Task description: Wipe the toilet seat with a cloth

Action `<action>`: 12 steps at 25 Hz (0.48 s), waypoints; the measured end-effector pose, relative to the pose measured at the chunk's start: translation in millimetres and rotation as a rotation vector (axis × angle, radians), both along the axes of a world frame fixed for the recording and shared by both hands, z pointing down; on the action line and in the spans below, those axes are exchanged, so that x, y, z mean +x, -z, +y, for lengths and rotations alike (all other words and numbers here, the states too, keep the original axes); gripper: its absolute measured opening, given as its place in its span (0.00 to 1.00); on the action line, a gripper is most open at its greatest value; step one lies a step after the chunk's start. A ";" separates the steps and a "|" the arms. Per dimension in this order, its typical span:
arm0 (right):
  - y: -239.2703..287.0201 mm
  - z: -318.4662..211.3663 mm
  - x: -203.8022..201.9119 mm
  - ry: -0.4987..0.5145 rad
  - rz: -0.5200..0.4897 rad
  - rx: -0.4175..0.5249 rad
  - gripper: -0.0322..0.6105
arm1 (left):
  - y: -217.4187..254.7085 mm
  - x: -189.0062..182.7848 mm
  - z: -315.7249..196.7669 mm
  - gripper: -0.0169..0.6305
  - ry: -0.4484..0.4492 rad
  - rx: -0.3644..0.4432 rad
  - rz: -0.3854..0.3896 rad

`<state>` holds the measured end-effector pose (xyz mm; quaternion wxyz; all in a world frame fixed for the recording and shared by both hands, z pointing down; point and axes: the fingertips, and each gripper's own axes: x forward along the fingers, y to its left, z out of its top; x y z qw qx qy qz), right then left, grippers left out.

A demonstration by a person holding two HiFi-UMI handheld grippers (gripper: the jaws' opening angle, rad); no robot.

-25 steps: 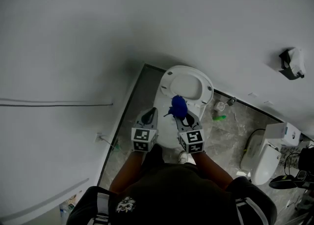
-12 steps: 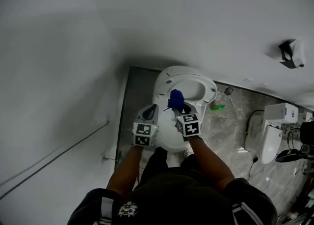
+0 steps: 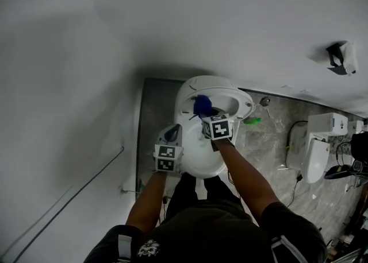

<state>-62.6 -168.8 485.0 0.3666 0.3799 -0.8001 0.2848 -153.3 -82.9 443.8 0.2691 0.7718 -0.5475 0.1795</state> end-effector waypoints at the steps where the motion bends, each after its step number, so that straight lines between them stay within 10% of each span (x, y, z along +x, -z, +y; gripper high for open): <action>1: 2.7 -4.4 0.3 -0.007 -0.010 0.004 0.20 | -0.8 3.8 1.2 0.05 -0.005 -0.002 0.002; 12: 43.2 -33.8 25.0 -0.125 -0.158 0.109 0.20 | 14.6 43.1 -24.8 0.05 -0.056 0.032 0.006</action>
